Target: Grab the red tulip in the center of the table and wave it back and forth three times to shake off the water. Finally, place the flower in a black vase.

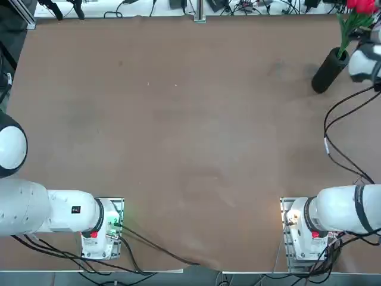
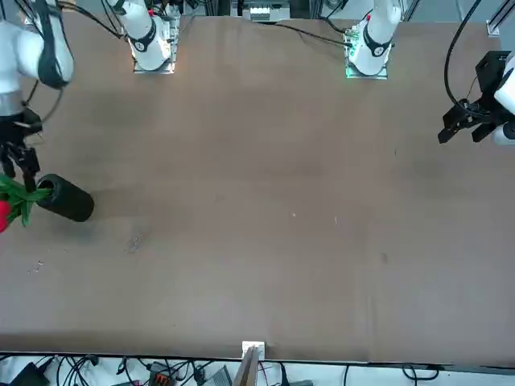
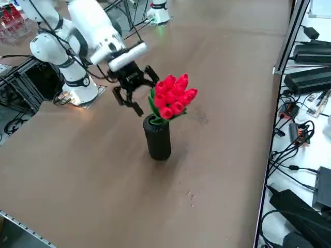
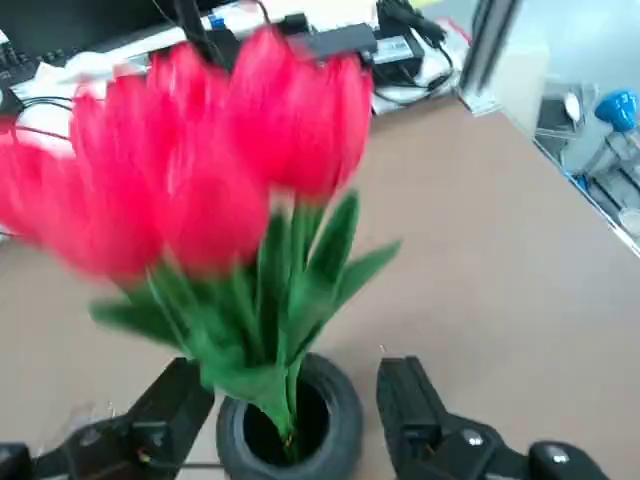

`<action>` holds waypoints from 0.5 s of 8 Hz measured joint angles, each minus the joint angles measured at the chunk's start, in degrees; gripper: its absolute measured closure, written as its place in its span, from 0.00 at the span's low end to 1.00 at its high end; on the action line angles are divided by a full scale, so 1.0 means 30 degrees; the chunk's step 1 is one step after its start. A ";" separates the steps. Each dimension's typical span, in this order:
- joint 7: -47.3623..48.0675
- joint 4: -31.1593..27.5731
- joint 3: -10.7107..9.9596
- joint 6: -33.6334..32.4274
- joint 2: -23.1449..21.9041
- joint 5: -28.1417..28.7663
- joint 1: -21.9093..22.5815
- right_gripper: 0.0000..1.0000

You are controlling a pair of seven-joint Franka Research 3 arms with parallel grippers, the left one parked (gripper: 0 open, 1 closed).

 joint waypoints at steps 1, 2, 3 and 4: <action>-0.0001 0.0860 0.0073 -0.3600 -0.1437 -0.0004 0.0077 0.00; -0.0007 0.2057 0.0125 -0.7388 -0.2537 -0.0007 0.0383 0.00; -0.0007 0.3662 0.0152 -1.1258 -0.3065 0.0111 0.1042 0.00; 0.0003 0.5530 0.0185 -1.5072 -0.3015 0.0891 0.1916 0.00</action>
